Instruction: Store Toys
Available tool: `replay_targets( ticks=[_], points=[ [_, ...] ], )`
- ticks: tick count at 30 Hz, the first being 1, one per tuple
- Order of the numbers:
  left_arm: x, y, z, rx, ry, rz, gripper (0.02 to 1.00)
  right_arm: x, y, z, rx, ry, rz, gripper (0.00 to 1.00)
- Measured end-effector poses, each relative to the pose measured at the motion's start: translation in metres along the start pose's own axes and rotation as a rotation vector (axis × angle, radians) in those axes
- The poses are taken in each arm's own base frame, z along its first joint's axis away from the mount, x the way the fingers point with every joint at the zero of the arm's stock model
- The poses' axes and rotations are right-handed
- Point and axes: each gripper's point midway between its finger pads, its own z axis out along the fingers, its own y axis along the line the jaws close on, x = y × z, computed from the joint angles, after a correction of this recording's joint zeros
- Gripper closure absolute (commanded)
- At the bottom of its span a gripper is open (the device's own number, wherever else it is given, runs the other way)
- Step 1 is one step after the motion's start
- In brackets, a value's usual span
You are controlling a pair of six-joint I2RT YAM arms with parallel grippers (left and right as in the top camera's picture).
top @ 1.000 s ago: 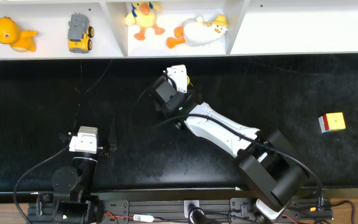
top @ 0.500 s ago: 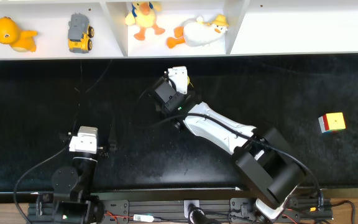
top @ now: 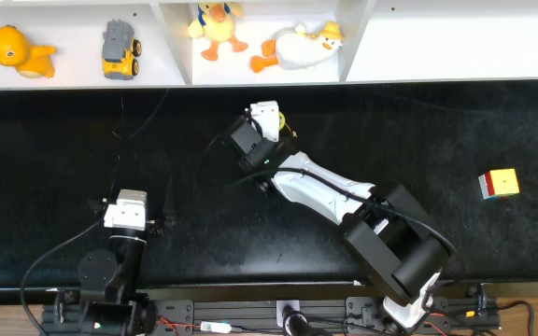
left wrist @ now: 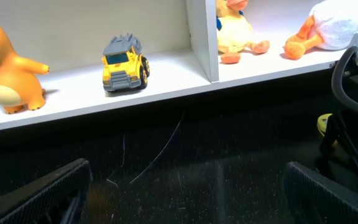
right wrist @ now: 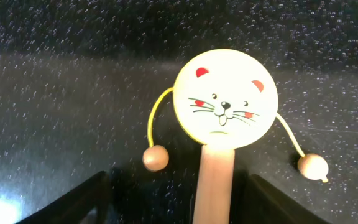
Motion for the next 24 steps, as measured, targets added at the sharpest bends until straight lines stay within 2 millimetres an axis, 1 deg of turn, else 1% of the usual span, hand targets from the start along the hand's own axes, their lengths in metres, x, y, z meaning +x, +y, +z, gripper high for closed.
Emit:
replay_targets(
  ticks=[2,5,8,13,19,24],
  points=[
    [0.000,0.000,0.000,0.000,0.000,0.000,0.025,-0.002,-0.001,0.001,0.004,-0.003,0.002,0.424],
    [0.000,0.000,0.000,0.000,0.000,0.000,0.023,-0.005,-0.004,0.003,0.008,-0.007,0.015,0.485],
    [0.000,0.000,0.000,0.000,0.000,0.000,0.023,-0.008,-0.008,0.005,0.013,-0.009,0.024,0.584],
    [0.000,0.000,0.000,0.000,0.000,0.000,0.020,-0.011,-0.012,0.007,0.016,-0.010,0.038,0.715],
    [0.000,0.000,0.000,0.000,0.000,0.000,0.020,-0.011,-0.013,0.006,0.019,-0.008,0.041,0.801],
    [0.000,0.000,0.000,0.000,0.000,0.000,0.023,-0.009,-0.014,0.005,0.027,0.005,0.034,0.831]
  ],
)
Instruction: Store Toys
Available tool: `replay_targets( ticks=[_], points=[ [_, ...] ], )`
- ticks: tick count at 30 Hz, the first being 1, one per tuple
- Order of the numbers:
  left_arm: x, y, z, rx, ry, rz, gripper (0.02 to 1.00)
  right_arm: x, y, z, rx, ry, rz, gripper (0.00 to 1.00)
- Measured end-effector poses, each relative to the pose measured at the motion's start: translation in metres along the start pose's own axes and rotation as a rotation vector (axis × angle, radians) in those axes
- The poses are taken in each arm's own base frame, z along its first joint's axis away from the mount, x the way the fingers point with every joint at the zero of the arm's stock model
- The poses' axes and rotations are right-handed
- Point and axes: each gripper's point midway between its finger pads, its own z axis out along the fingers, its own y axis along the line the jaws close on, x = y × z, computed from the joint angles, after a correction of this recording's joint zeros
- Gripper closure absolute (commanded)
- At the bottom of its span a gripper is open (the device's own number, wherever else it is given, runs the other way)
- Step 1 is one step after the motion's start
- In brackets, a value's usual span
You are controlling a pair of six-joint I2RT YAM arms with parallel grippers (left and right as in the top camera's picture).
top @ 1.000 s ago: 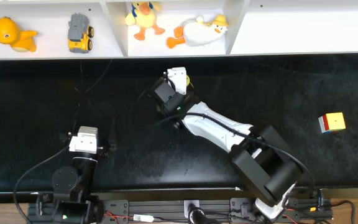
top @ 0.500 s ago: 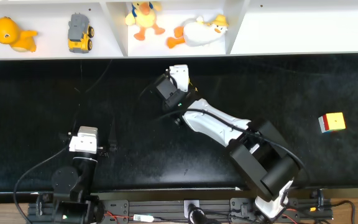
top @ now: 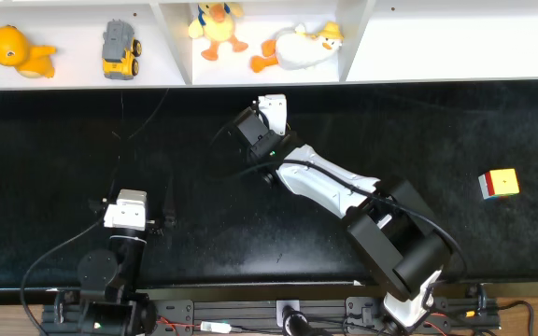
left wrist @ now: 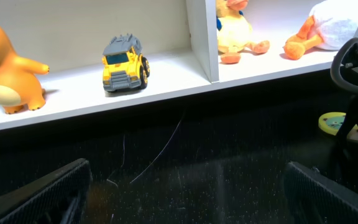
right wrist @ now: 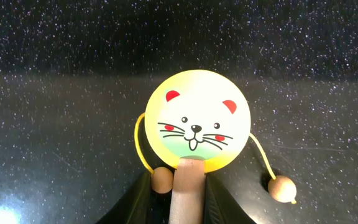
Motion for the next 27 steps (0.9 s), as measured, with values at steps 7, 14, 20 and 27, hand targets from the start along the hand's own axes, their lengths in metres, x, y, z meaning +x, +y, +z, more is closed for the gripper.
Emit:
replay_targets(
  ticks=[7,14,20,27],
  points=[
    [0.000,0.000,0.000,0.000,0.000,0.000,0.023,0.005,-0.005,-0.013,0.012,0.034,-0.018,0.866],
    [0.000,0.000,0.000,0.000,0.000,0.000,0.023,0.000,-0.009,-0.034,0.000,0.041,-0.020,0.923],
    [0.000,0.000,0.000,0.000,0.000,0.000,0.023,-0.005,-0.012,-0.049,-0.010,0.036,-0.023,0.934],
    [0.000,0.000,0.000,0.000,0.000,0.000,0.020,-0.003,-0.027,-0.060,0.020,0.061,-0.051,0.954]
  ],
)
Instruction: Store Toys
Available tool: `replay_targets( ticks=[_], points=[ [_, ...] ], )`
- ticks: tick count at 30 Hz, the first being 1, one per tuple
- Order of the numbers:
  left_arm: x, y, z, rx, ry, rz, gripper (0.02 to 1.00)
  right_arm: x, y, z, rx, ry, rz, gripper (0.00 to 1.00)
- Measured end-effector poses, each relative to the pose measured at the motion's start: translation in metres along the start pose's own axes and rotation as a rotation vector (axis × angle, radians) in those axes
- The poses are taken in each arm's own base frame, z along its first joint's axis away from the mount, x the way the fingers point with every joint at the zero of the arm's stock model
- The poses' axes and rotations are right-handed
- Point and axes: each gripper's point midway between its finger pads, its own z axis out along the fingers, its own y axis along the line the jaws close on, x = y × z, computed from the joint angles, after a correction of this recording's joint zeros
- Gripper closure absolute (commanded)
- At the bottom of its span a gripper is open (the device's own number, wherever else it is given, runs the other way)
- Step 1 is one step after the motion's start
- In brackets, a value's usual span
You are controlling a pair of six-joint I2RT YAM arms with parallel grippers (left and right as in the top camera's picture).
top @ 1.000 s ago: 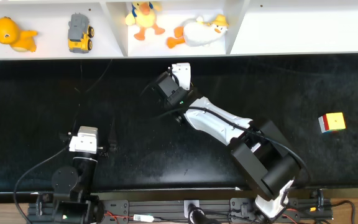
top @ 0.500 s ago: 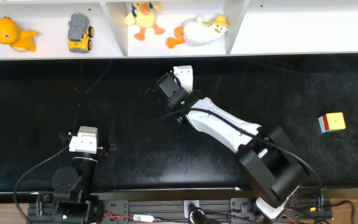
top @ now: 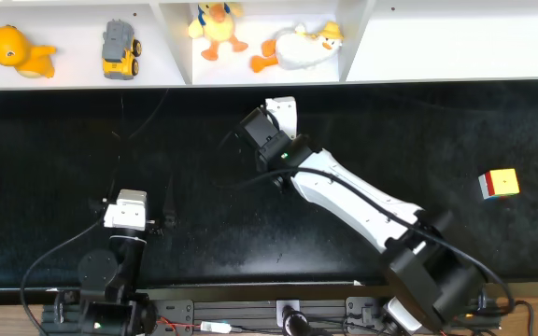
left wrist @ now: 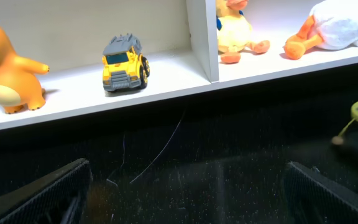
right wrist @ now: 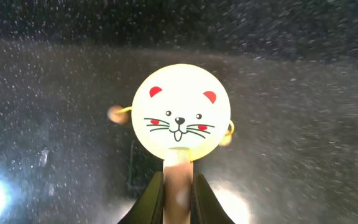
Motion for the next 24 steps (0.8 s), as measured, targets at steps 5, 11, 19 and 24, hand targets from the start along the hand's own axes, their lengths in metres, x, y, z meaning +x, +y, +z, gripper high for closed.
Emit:
replay_targets(
  ticks=[5,11,19,24],
  points=[
    [0.000,0.000,0.000,0.000,0.000,0.000,0.023,-0.022,-0.026,-0.019,0.005,-0.041,0.068,0.954],
    [0.000,0.000,0.000,0.000,0.000,0.000,0.023,-0.036,-0.071,-0.034,0.058,-0.048,0.156,0.954],
    [0.000,0.000,0.000,0.000,0.000,0.000,0.023,-0.043,-0.114,-0.056,0.102,-0.055,0.211,0.956],
    [0.000,0.000,0.000,0.000,0.000,0.000,0.023,-0.052,-0.150,-0.068,0.143,-0.082,0.253,0.956]
  ],
)
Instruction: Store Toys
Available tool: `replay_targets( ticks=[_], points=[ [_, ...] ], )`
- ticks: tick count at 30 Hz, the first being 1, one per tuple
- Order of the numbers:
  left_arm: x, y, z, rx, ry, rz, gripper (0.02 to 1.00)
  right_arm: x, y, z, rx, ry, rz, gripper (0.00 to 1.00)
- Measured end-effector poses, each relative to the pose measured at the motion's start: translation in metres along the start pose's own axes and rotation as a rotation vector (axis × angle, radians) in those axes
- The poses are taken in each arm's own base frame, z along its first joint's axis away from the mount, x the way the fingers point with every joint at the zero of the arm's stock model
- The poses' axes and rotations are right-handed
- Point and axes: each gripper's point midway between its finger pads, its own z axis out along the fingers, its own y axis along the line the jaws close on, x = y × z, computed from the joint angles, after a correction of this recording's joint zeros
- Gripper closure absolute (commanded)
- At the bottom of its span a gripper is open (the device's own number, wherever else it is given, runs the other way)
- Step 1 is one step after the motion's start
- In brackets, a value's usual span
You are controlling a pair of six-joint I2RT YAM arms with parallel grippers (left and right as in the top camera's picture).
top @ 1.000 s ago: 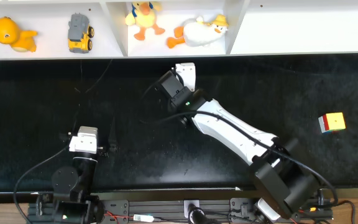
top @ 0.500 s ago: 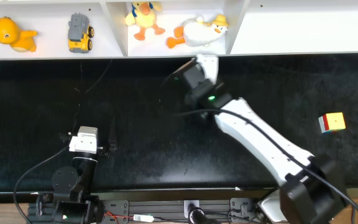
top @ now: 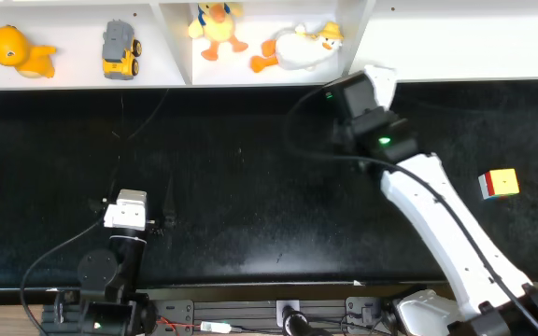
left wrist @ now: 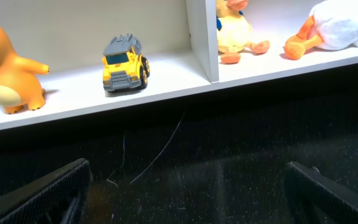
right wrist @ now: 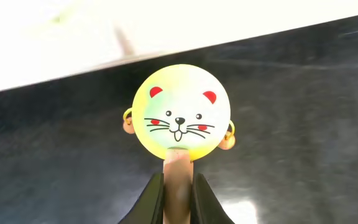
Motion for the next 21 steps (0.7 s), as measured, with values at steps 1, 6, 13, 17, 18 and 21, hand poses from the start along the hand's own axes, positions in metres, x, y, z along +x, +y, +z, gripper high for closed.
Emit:
replay_targets(
  ticks=[1,6,13,17,18,21],
  points=[
    [0.000,0.000,0.000,0.000,0.000,0.000,0.020,-0.002,-0.008,0.001,0.017,-0.001,0.006,0.956],
    [0.000,0.000,0.000,0.000,0.000,0.000,0.023,-0.012,-0.047,0.008,0.102,0.009,0.019,0.956],
    [0.000,0.000,0.000,0.000,0.000,0.000,0.023,-0.033,-0.075,0.015,0.137,-0.032,-0.015,0.958],
    [0.000,0.000,0.000,0.000,0.000,0.000,0.023,-0.042,-0.073,0.019,0.120,-0.058,-0.082,0.956],
    [0.000,0.000,0.000,0.000,0.000,0.000,0.023,-0.043,-0.071,0.021,0.111,-0.054,-0.105,0.958],
    [0.000,0.000,0.000,0.000,0.000,0.000,0.020,-0.044,-0.063,0.030,0.090,-0.027,-0.173,0.958]
  ],
)
